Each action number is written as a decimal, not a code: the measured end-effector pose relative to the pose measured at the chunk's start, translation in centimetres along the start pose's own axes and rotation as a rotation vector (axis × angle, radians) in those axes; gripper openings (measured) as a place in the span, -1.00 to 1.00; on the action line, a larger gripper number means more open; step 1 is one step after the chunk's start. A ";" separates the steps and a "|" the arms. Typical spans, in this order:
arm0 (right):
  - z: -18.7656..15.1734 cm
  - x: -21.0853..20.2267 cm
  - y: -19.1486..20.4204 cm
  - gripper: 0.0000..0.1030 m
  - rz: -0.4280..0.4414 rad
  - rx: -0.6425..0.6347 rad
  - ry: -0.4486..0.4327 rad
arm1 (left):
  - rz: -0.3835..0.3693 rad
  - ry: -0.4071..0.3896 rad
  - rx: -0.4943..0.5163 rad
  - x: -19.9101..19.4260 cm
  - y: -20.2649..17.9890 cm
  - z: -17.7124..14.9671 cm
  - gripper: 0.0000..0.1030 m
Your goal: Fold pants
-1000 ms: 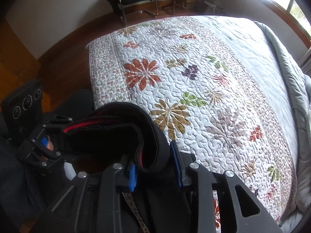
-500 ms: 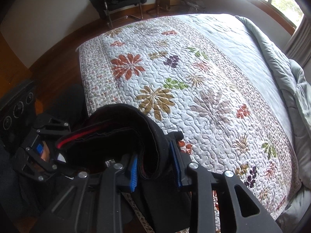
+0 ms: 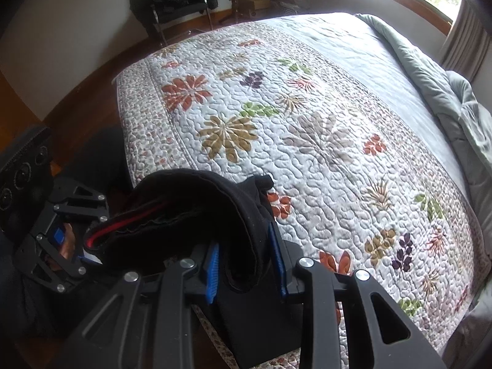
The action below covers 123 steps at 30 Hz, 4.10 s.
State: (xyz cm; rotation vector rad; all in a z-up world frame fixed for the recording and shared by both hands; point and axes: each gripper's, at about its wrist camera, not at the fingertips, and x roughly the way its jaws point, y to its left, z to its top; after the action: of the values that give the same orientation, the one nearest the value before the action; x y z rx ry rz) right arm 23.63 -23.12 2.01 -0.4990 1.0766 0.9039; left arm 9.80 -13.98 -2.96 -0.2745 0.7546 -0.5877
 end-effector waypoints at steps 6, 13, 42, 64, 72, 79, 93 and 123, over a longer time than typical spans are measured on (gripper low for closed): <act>-3.2 1.3 -1.9 -0.44 -0.007 0.020 0.004 | -0.006 0.047 0.029 3.1 -1.1 -0.8 -0.49; -7.3 3.4 -4.4 -0.44 -0.006 0.059 0.010 | -0.009 0.123 0.055 7.5 -2.4 -2.3 -0.49; -26.0 5.8 -9.5 0.41 0.218 0.832 -0.232 | -0.226 0.303 -0.025 13.6 -1.2 -7.5 0.36; -24.0 12.5 -7.2 -0.11 0.486 1.093 -0.208 | -0.010 0.359 -0.408 10.8 19.5 -5.6 0.79; -22.5 6.6 -5.4 -0.69 0.351 0.959 -0.258 | -0.038 0.351 -0.385 11.3 18.8 -4.9 0.81; -25.1 3.8 -6.4 -0.69 0.254 0.990 -0.293 | -0.061 0.342 -0.291 11.7 15.5 -4.6 0.81; -34.2 9.7 -8.9 -0.60 0.360 1.184 -0.341 | -0.008 0.387 -0.265 12.6 16.0 -5.6 0.81; -33.8 7.3 -11.9 -0.79 0.372 1.134 -0.508 | -0.356 0.302 -0.359 17.5 17.8 2.2 0.79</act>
State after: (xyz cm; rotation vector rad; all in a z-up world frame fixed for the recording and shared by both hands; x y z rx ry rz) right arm 16.74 -51.87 -19.54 0.8507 1.0337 0.5465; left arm 28.59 -9.92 -19.01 -0.6715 1.1166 -0.8407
